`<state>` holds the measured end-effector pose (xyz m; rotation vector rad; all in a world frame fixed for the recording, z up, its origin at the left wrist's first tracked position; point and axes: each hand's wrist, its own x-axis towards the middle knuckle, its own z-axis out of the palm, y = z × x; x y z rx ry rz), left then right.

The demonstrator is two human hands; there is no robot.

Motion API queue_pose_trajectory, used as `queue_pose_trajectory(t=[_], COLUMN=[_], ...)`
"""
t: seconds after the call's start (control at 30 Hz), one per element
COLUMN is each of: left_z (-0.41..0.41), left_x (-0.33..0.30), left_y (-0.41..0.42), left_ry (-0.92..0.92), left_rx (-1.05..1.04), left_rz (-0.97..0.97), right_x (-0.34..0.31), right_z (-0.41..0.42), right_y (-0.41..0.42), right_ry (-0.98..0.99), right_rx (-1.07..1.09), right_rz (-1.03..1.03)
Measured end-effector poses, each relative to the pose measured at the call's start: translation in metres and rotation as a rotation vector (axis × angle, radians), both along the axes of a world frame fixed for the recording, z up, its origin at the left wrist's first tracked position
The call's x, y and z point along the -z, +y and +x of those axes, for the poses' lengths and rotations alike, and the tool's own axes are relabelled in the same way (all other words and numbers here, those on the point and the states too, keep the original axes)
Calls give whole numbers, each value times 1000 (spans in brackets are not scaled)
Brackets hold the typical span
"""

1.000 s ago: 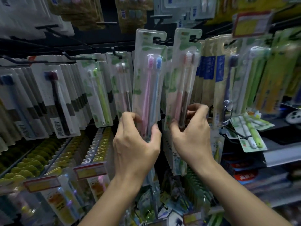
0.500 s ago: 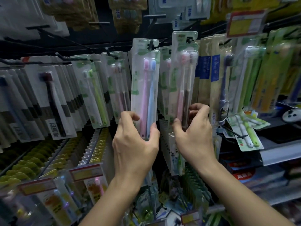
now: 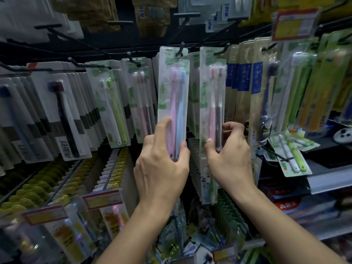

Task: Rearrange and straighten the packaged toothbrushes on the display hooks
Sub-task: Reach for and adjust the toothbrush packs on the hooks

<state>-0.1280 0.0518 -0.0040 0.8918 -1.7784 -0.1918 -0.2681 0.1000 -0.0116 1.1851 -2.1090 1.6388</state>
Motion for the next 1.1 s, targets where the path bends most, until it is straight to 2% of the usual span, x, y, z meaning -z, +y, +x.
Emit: queue_pose_trajectory(t=[0.63, 0.8, 1.1], left_z=[-31, -36, -37], left_x=[-1, 1, 9], left_y=[-21, -24, -33], left_ry=[77, 57, -109], left_rx=[-9, -34, -24], left_rz=[118, 108, 203], right_x=[-1, -1, 1], right_z=[-6, -8, -8], right_y=[-18, -25, -28], right_ry=[100, 103, 122], right_rx=[146, 148, 152], right_rz=[92, 108, 245])
